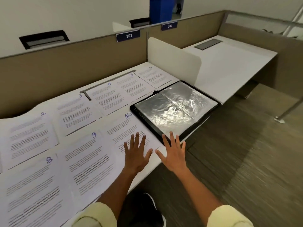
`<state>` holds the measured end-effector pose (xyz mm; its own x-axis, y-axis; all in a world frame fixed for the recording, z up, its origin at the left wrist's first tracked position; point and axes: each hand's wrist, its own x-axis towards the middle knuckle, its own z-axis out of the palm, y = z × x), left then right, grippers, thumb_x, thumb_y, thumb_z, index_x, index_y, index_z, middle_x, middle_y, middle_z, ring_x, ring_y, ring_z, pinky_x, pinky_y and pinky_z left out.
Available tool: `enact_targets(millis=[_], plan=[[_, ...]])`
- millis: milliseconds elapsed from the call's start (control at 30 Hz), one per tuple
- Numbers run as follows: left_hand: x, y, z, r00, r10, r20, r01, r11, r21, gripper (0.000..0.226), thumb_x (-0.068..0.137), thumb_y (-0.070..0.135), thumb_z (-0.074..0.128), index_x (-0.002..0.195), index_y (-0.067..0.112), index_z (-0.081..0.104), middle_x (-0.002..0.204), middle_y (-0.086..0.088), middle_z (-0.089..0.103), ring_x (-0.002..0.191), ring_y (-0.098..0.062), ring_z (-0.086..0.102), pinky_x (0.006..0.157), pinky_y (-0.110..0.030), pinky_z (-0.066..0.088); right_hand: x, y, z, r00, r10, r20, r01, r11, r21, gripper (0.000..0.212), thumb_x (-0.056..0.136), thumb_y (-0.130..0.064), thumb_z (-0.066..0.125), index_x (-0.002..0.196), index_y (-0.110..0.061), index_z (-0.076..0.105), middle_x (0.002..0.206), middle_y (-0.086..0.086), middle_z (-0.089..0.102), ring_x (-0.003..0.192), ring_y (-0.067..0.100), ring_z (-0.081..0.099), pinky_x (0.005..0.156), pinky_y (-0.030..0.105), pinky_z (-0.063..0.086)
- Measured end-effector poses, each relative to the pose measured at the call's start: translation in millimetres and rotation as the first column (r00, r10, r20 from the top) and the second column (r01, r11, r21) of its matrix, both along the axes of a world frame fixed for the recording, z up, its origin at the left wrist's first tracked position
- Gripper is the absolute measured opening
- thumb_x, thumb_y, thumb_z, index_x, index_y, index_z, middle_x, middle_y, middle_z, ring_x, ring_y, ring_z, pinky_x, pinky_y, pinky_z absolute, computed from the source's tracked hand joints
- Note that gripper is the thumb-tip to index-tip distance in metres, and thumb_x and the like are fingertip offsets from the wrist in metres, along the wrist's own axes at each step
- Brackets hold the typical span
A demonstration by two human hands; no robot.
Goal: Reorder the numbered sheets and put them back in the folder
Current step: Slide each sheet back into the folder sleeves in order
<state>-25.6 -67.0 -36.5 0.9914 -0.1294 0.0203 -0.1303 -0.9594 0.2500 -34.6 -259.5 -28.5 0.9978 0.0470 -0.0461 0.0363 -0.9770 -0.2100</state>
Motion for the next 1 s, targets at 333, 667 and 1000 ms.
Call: enact_targets(millis=[333, 667, 1000], plan=[[86, -58, 2, 0.998, -0.023, -0.058, 0.019, 0.998, -0.060, 0.086, 0.082, 0.073, 0.000, 0.157, 0.029, -0.005, 0.164, -0.003, -0.015, 0.150, -0.024, -0.018, 0.115, -0.053, -0.013, 75, -54, 1, 1.000, 0.020, 0.000, -0.020, 1.000, 0.010, 0.088, 0.084, -0.085, 0.007, 0.158, -0.040, -0.011, 0.167, 0.001, -0.018, 0.154, 0.030, -0.013, 0.119, 0.060, -0.004], [140, -84, -9, 0.993, 0.061, -0.099, -0.069, 0.994, -0.081, 0.087, 0.083, 0.072, 0.000, 0.158, 0.028, 0.001, 0.165, -0.004, -0.010, 0.151, -0.027, -0.012, 0.117, -0.056, -0.006, 126, -73, -14, 0.992, 0.115, -0.057, -0.115, 0.993, -0.011, 0.095, 0.084, -0.090, 0.020, 0.160, -0.035, 0.005, 0.168, 0.003, -0.009, 0.155, 0.031, -0.003, 0.120, 0.059, 0.001], [150, -103, -17, 0.977, 0.172, -0.128, -0.180, 0.983, -0.048, 0.085, 0.085, 0.071, -0.001, 0.158, 0.027, 0.000, 0.165, -0.005, -0.010, 0.151, -0.026, -0.012, 0.117, -0.054, -0.009, 146, -86, -28, 0.961, 0.214, -0.172, -0.217, 0.976, 0.000, 0.096, 0.081, -0.086, 0.036, 0.159, -0.030, 0.023, 0.167, 0.009, 0.009, 0.152, 0.034, 0.020, 0.117, 0.060, 0.019]])
